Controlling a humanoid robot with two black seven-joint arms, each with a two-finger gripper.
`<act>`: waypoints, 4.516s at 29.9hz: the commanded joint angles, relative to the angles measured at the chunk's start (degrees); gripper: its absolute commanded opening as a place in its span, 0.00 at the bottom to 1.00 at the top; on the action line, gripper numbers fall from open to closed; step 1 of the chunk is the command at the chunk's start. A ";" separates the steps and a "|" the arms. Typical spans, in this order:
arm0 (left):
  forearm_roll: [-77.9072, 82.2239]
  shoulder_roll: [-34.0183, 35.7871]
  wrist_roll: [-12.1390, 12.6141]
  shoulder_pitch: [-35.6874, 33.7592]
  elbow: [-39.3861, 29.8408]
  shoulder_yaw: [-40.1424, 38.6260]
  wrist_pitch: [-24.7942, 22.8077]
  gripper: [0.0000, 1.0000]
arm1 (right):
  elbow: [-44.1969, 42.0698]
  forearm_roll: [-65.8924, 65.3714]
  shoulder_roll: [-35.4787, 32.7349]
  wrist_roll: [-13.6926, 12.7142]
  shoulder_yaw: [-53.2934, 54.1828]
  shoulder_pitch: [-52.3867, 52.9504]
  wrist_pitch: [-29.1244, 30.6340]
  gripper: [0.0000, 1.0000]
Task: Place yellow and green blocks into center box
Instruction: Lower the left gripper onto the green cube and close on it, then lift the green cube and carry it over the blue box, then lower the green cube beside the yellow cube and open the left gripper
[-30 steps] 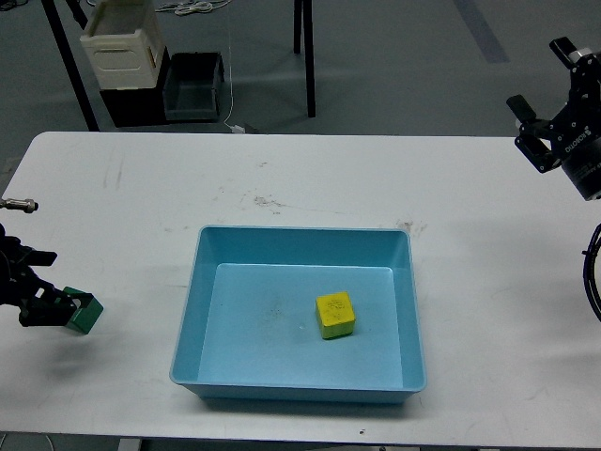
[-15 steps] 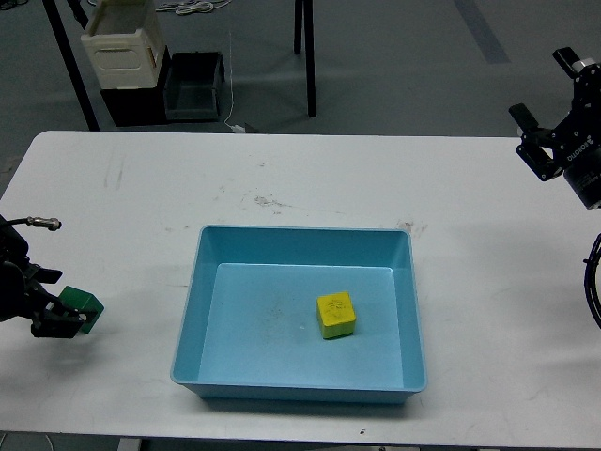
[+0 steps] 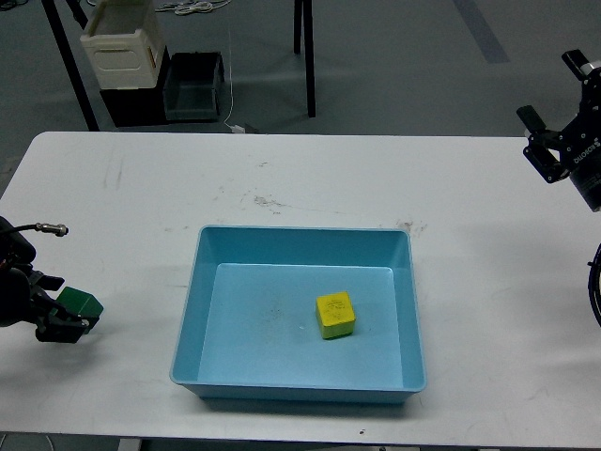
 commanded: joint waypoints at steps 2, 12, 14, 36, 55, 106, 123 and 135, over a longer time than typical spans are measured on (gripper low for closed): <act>0.00 -0.35 0.00 0.08 1.27 0.10 0.01 1.00 | 0.00 0.00 0.01 0.00 0.03 -0.07 0.08 1.00; -2.92 -2.45 0.00 0.08 3.38 0.54 0.01 0.98 | 0.00 0.00 0.01 0.00 0.11 -0.51 0.08 1.00; -3.63 -3.07 0.00 -0.01 4.08 0.54 0.01 0.98 | 0.00 0.00 0.01 0.00 0.11 -0.51 0.09 1.00; -4.42 -3.60 0.00 0.69 6.10 0.89 1.11 0.40 | 0.00 0.00 -0.08 0.00 1.78 -0.42 0.09 1.00; -18.56 5.71 0.00 -10.45 3.22 0.54 8.67 0.13 | -0.44 0.00 -0.96 0.00 9.42 -0.60 0.09 1.00; -10.05 -34.53 0.00 -38.16 1.52 30.51 0.01 0.19 | -5.45 0.00 -0.17 0.00 11.54 -4.20 -0.44 1.00; -9.78 -36.82 0.00 -33.50 3.91 29.63 0.01 0.53 | -5.63 0.00 -0.08 0.00 11.37 -3.94 -0.53 1.00; -10.66 -37.26 0.00 -30.16 4.52 25.95 0.01 1.00 | -5.27 0.00 -0.43 0.00 10.92 -3.94 -0.36 1.00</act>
